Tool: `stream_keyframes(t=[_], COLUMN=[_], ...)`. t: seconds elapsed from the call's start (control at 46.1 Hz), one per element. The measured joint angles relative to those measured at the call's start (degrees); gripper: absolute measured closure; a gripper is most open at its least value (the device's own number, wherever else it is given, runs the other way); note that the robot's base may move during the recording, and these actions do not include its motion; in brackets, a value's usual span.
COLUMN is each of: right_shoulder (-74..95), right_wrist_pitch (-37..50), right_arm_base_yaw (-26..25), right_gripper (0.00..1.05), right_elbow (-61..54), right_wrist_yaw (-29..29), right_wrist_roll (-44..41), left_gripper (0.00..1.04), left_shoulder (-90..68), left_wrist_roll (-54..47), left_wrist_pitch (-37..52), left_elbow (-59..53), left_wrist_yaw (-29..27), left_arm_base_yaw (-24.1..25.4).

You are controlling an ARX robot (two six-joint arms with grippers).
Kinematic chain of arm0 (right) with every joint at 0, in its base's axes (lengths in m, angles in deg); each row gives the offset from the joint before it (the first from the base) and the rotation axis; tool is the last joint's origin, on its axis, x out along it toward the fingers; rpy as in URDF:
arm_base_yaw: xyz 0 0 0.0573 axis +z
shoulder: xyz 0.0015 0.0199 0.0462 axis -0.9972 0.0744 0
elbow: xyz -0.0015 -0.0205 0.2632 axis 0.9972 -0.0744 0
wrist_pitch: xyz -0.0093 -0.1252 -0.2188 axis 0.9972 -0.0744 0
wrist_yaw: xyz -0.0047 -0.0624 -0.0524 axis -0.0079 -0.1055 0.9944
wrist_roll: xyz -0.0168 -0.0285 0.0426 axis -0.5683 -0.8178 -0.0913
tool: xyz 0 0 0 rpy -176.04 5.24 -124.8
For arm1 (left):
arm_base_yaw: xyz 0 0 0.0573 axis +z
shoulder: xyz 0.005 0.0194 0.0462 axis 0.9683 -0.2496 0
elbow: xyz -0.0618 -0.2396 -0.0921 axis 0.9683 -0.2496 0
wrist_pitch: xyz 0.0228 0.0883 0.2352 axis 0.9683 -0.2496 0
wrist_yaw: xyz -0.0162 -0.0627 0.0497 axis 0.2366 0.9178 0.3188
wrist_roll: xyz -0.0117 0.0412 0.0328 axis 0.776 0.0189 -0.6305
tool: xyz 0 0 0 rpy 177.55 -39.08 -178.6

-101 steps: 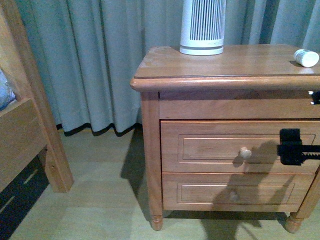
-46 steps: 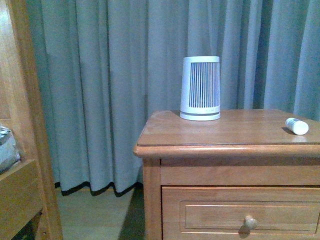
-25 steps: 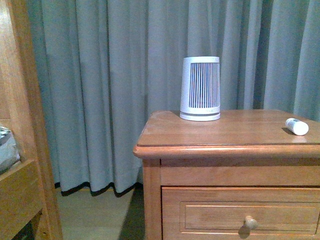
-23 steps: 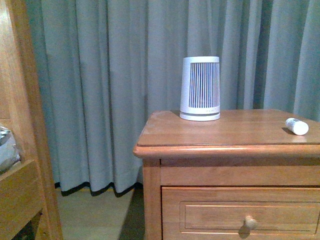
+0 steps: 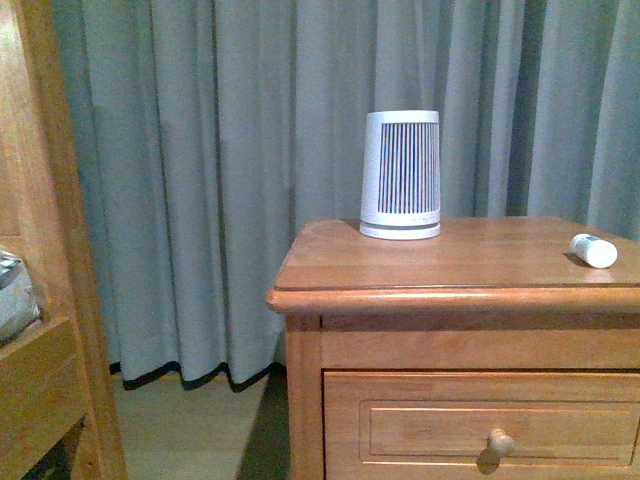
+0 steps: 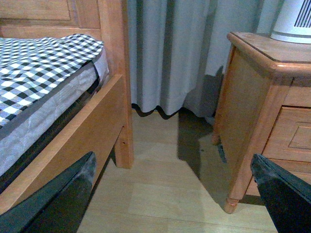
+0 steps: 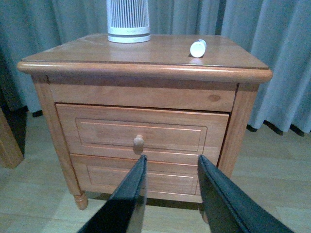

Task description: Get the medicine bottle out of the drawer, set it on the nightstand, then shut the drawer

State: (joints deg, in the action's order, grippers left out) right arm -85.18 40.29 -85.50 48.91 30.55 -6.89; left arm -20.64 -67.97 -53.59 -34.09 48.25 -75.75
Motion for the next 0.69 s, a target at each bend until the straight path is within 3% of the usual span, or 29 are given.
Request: stream_keyframes(t=[0.391,0.694], right_shoulder=[0.0,0.0], right_wrist_pitch=[0.0,0.0], right_arm_base_yaw=[0.0,0.0], right_gripper=[0.07,0.07], right_elbow=[0.0,0.0], right_wrist_yaw=[0.0,0.0], right_wrist_roll=[0.02,0.0], left_gripper=[0.07,0.07], left_shoulder=[0.0,0.0], left_wrist_roll=[0.0,0.0], left_wrist_pitch=[0.0,0.0], left_elbow=[0.0,0.0], left_wrist_yaw=[0.0,0.0], left_arm_base_yaw=[0.0,0.0])
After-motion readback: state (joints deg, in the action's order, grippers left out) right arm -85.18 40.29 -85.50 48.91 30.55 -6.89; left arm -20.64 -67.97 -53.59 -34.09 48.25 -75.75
